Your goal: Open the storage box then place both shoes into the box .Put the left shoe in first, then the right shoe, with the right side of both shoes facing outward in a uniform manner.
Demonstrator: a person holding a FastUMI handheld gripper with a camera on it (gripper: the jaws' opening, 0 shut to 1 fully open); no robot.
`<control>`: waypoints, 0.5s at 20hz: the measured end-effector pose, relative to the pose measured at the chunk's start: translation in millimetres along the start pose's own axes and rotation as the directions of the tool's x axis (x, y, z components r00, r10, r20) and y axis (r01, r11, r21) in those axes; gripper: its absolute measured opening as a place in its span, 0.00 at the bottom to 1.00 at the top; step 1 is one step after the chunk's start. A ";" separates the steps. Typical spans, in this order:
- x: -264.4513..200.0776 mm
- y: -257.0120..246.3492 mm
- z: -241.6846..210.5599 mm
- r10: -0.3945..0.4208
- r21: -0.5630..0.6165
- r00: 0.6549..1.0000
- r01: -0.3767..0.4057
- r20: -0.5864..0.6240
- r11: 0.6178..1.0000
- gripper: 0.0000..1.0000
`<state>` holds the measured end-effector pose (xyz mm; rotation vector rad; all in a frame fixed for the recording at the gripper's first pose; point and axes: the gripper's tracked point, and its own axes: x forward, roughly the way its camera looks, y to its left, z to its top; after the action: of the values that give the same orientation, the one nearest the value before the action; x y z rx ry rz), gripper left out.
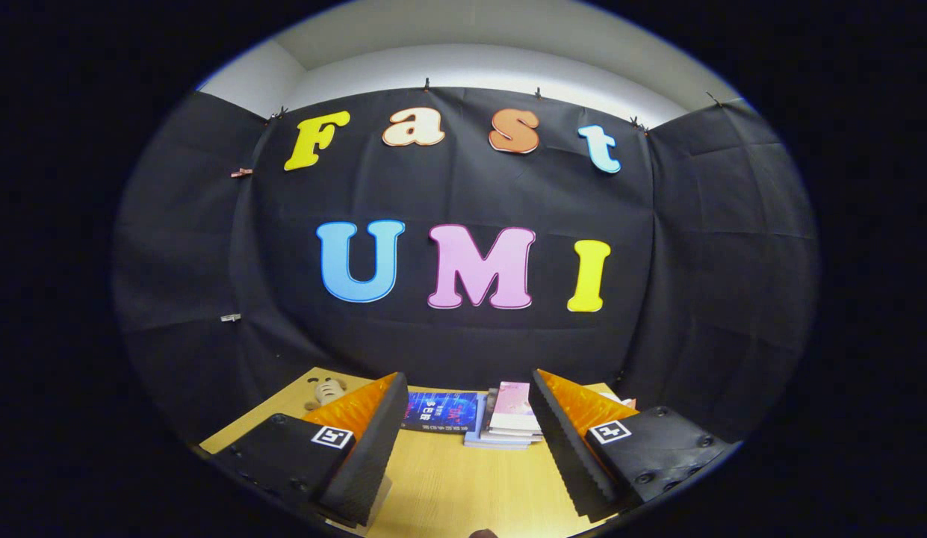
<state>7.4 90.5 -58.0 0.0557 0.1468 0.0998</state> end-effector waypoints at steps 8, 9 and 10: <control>-10.8 -30.5 -9.7 -0.082 0.016 0.996 0.083 -0.028 0.996 0.98; -9.3 -32.4 -8.6 -0.088 0.025 0.996 0.089 -0.029 0.996 0.98; -7.6 -35.0 -6.0 -0.095 0.030 0.995 0.095 -0.026 0.995 0.98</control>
<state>2.3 55.2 -65.0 0.0783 0.1755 0.0031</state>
